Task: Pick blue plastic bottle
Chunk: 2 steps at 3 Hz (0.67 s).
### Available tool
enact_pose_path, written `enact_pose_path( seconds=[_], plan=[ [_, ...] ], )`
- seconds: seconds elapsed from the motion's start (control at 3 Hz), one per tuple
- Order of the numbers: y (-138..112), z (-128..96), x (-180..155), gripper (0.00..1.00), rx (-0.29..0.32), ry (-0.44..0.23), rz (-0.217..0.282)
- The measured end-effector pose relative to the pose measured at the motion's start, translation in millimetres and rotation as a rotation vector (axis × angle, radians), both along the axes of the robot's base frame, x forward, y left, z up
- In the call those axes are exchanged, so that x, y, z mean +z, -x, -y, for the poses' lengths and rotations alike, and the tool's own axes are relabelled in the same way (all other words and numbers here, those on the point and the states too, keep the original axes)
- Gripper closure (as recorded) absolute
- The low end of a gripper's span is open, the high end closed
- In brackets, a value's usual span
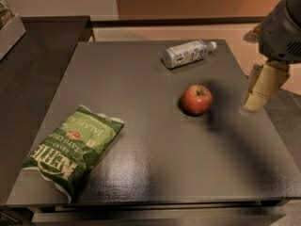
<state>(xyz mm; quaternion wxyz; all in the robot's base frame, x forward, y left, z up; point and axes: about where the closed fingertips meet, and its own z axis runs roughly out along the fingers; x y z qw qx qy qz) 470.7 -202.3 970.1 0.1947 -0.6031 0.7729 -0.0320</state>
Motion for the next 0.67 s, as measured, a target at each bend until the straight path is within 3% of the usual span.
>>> enact_pose_path(
  seconds=[0.67],
  plan=[
    [-74.3,-11.6,-14.7,0.0,0.051,-0.007,0.05]
  ],
)
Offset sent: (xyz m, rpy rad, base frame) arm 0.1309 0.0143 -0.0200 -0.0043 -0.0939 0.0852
